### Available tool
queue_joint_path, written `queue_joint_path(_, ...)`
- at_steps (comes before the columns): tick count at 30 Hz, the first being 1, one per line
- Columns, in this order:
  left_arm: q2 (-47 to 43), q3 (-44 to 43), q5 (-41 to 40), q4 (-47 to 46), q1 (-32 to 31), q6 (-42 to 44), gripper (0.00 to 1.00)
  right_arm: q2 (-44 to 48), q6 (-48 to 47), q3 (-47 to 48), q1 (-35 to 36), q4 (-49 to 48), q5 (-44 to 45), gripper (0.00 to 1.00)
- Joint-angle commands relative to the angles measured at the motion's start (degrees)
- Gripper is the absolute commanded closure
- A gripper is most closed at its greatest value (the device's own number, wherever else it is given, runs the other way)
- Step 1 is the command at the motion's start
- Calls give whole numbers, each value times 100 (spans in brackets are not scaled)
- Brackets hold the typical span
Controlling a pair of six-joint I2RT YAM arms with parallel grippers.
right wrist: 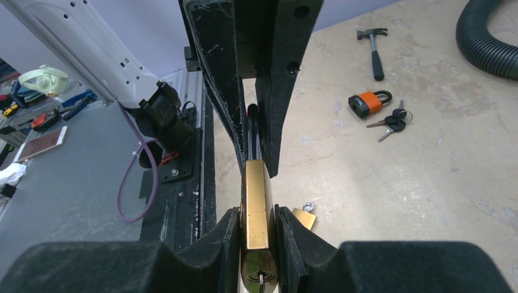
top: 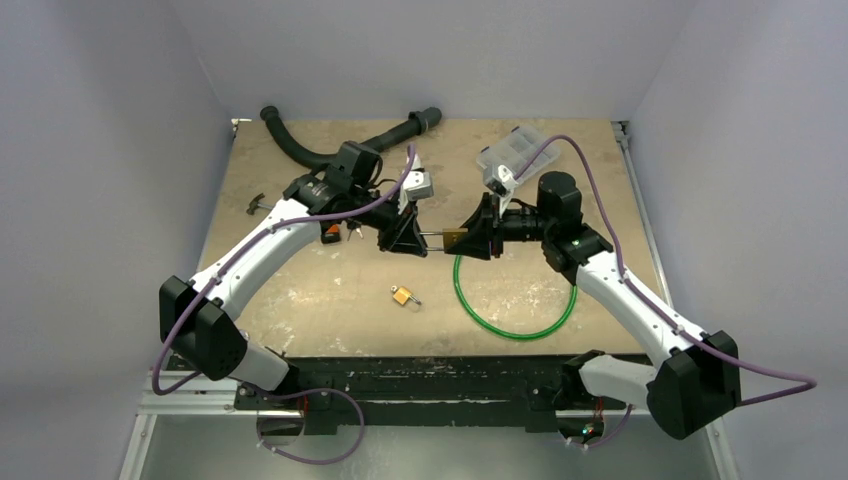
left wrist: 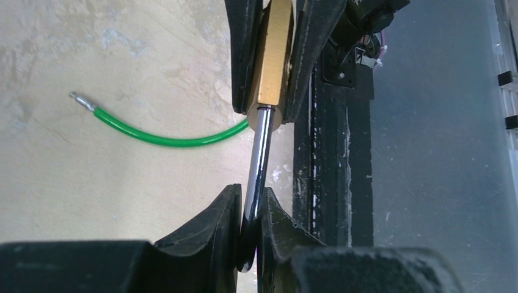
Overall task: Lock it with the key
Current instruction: Lock the lock.
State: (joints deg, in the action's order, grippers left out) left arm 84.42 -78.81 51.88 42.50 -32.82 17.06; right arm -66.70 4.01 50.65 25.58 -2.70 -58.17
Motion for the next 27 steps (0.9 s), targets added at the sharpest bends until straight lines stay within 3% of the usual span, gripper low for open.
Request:
queue_joint_path(1,-110,-118,543,-1109,26,652,100,-48,572,332,-161,-828,-23,100)
queue_joint_path(8,-16,-269,417,-458,204,1371,100,-69,417,518,-211,-456,-122,100)
queue_joint_path(11,5,-287,357,-598,231,1253,100,5,478,524,-212,-570,196,100)
queue_joint_path(14,-41,-159,355,-1270,281,359,70,23,1056,484,-267,-1231,577,100)
queue_joint_path(16,-114,-13,347,-1822,343,-236,59,-2,1375,499,-356,-1591,837,100)
queue_joint_path(23,-276,638,630,-4511,1084,-2839,36,-203,2606,447,-763,-2695,1100,100)
queue_joint_path(27,-31,779,1002,-6312,1379,-4654,34,-278,3307,375,-792,-3284,1301,100)
